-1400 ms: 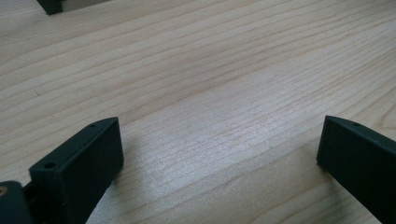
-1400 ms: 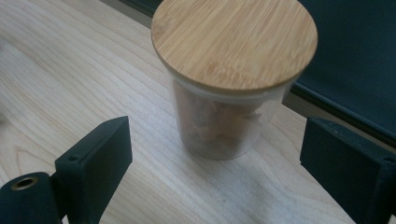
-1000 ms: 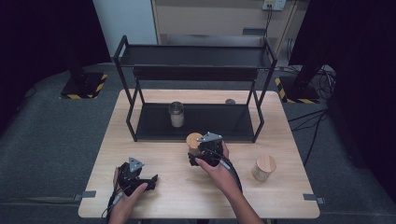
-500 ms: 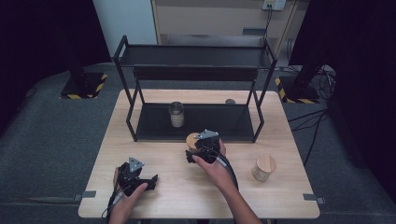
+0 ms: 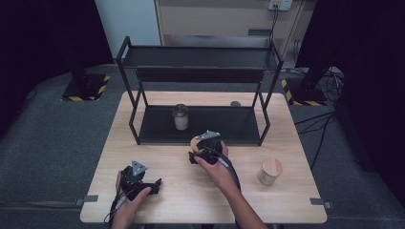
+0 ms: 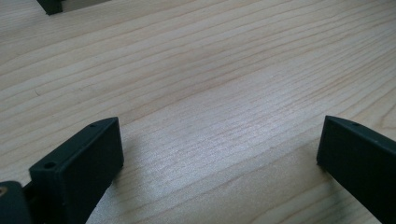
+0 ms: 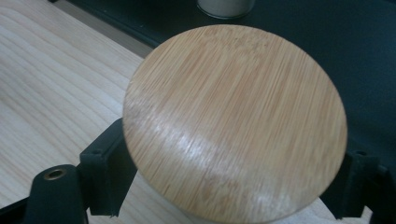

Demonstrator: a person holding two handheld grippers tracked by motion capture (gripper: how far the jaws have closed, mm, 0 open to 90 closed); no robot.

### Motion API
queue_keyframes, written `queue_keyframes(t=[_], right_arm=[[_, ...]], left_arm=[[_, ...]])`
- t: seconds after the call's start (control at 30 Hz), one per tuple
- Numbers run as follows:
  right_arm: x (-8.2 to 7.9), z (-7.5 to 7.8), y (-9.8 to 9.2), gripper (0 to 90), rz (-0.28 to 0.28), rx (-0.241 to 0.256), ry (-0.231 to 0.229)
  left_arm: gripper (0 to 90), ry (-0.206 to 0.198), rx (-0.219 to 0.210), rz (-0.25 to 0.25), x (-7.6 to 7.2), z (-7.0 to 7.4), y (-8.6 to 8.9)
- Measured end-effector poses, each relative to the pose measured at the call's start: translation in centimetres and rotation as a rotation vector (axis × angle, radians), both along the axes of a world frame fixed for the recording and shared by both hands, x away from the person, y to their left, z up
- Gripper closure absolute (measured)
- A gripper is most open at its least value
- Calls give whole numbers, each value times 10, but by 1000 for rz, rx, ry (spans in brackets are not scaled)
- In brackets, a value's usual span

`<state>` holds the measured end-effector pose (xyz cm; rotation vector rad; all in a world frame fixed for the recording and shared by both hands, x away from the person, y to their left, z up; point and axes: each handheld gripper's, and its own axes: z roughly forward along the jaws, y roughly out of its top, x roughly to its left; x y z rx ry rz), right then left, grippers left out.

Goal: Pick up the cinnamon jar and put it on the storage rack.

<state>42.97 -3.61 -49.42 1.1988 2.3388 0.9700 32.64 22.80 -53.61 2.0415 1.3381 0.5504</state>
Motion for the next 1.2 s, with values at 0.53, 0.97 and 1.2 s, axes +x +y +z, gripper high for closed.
queue_keyframes(t=[0.53,0.97,1.2], right_arm=[[2,-2,-1,253,-34,-27,6],[-2,10,-18,253,-63,-15,-36],[3,19,-21,253,-77,1,-44]], left_arm=[[0,0,0,0,0,0,0],[0,-1,0,1,0,0,0],[0,-1,0,0,0,0,0]])
